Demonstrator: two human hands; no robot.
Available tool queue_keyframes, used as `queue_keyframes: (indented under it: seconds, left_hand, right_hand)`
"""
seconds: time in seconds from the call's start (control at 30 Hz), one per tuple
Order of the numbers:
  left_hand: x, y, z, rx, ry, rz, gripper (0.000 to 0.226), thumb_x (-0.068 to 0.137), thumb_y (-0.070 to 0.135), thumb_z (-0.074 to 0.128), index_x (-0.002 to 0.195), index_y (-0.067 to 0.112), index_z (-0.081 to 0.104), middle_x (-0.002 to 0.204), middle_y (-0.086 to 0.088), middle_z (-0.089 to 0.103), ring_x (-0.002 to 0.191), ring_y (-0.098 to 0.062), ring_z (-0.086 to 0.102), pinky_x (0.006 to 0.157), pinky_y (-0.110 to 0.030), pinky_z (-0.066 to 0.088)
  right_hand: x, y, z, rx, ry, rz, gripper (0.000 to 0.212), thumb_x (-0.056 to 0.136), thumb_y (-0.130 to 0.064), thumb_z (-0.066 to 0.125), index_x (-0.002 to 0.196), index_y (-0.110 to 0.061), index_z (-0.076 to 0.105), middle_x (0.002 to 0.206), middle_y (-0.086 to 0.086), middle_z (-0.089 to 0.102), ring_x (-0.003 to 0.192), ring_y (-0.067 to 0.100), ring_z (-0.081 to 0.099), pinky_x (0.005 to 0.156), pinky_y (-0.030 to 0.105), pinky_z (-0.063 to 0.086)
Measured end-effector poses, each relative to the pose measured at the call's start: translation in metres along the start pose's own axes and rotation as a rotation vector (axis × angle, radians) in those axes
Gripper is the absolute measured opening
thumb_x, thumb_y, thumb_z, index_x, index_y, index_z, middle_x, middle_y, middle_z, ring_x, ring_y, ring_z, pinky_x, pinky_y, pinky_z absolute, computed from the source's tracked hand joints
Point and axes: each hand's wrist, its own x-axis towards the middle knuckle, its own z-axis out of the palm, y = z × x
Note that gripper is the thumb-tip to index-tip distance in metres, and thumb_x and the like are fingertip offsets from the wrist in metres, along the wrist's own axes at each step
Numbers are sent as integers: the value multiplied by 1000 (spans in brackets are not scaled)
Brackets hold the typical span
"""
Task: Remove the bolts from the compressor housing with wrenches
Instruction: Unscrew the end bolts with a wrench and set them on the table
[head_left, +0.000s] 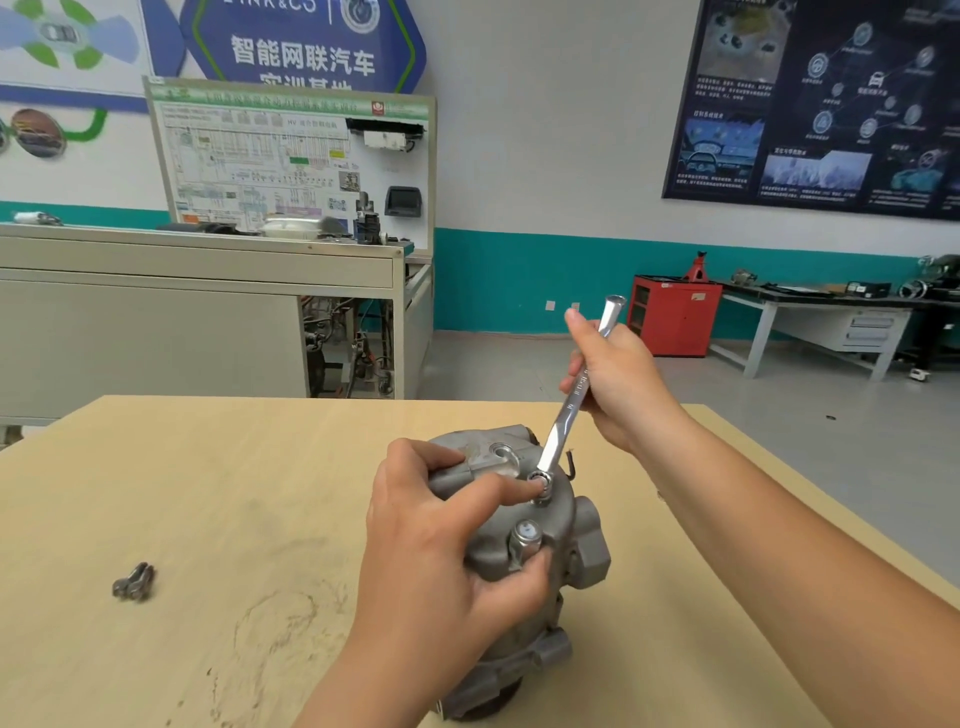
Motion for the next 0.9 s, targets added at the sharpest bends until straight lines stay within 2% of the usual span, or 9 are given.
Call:
queue_keyframes:
  seconds: [0.17,0.33,0.47,0.57,0.63,0.7,0.77,0.83,0.9]
  left_hand:
    - [-1,1,1,2,33,27,33,60,45,61,91,40,72,107,10,38,101,-23,51,75,-42,53]
    - [1,0,0,10,15,11,44,60,48,61,104,43,64,106,11,37,104,-19,49,77,-41,53]
    - [0,1,0,12,10,18,40,60,47,61,100,45,69,103,7,39,102,-20,50,78,-41,53]
    - [-1,1,0,-4,5,-5,66,58,50,60,123,51,47,101,10,39,98,-14,49,83,-28,47]
    - [-1,0,0,-6,-5,-12,78,57,49,60,131,54,33,101,14,37,96,-11,48,84,-22,43]
    - [-2,-1,0,-5,-11,-15,82,56,49,59,133,55,29,101,15,36,97,-10,48,85,-20,42]
    - [-2,-1,1,9,-10,-10,81,56,49,59,133,53,32,101,15,36,96,-10,47,84,-20,42]
    - [-2,-1,3,26,3,-2,73,57,49,59,128,50,41,102,13,37,95,-12,48,83,-22,43]
    - [-2,-1,4,34,24,-1,64,57,48,58,120,47,50,101,8,40,93,-15,51,81,-22,44]
  right_hand:
    - [-5,10,7,351,52,14,18,99,-29,42,86,-19,48,42,-7,42,32,7,41,35,14,34]
    - [-9,19,13,779,94,131,23,100,-29,40,82,-18,49,40,-8,36,30,4,33,30,14,29]
    - [-7,12,21,815,-19,206,26,99,-32,41,82,-18,55,40,-9,34,29,1,30,29,14,28]
    - [-3,0,30,930,-126,232,32,99,-32,40,76,-16,54,38,-9,33,26,2,31,27,13,27]
    - [0,-9,28,1139,-79,211,37,99,-31,41,65,-16,46,36,-8,32,25,2,31,26,13,27]
    - [-3,-18,17,1313,14,148,42,97,-31,42,57,-19,38,36,-9,31,26,2,31,27,14,25]
    - [-15,-24,2,1377,124,33,45,96,-32,41,53,-20,34,38,-10,30,29,3,30,30,14,25]
    - [-37,-30,-12,1278,257,-153,47,97,-35,38,52,-21,32,41,-10,28,34,5,27,35,16,24]
    - [-62,-32,-21,1081,391,-423,48,99,-33,32,52,-21,31,43,-9,28,36,7,25,37,18,24]
